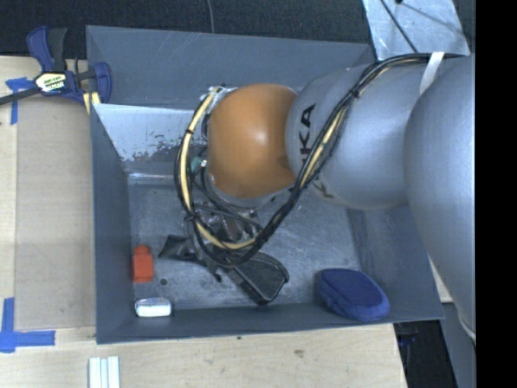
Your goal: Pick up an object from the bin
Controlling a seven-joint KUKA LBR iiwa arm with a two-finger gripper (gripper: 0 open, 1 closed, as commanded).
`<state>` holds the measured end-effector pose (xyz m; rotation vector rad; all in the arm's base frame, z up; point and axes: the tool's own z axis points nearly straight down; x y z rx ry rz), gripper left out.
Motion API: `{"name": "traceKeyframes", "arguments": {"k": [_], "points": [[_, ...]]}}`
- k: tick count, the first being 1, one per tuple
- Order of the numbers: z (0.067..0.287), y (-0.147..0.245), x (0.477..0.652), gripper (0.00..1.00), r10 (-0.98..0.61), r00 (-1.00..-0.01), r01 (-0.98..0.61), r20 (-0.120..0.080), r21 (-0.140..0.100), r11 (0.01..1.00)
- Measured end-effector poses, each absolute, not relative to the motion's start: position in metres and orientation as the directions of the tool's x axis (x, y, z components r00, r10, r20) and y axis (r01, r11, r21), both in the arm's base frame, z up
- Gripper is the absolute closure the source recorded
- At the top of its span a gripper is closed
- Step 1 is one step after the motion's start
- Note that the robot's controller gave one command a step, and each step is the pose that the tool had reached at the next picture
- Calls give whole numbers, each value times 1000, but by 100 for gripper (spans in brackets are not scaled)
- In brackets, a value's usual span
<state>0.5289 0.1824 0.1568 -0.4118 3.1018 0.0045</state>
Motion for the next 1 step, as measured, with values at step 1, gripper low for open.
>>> {"name": "traceKeyframes", "arguments": {"k": [1], "points": [[213, 168, 527, 100, -247, -969, -247, -10, 0, 969]]}}
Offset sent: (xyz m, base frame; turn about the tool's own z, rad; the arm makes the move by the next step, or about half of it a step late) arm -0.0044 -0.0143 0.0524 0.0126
